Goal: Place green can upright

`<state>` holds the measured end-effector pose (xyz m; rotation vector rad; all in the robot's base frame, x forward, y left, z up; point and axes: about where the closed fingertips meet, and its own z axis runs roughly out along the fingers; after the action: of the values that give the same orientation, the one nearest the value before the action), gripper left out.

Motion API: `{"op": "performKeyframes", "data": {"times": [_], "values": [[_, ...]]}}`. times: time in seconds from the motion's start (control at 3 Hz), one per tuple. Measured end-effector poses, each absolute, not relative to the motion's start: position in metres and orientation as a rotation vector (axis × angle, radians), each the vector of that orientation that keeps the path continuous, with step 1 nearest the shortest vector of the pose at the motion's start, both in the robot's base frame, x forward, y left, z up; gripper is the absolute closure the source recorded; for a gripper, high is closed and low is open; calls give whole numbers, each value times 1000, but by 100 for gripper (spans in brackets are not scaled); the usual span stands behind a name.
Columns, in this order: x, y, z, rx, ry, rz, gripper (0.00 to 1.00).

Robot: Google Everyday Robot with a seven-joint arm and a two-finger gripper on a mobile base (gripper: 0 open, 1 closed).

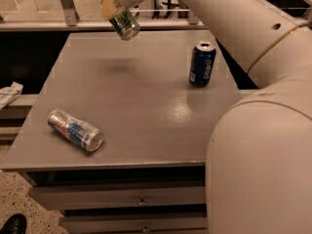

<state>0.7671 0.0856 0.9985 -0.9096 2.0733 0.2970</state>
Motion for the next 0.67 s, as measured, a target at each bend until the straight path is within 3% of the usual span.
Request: {"op": "performKeyframes", "data": {"times": [0.67], "values": [[765, 91, 998, -837, 2037, 374, 100]]}}
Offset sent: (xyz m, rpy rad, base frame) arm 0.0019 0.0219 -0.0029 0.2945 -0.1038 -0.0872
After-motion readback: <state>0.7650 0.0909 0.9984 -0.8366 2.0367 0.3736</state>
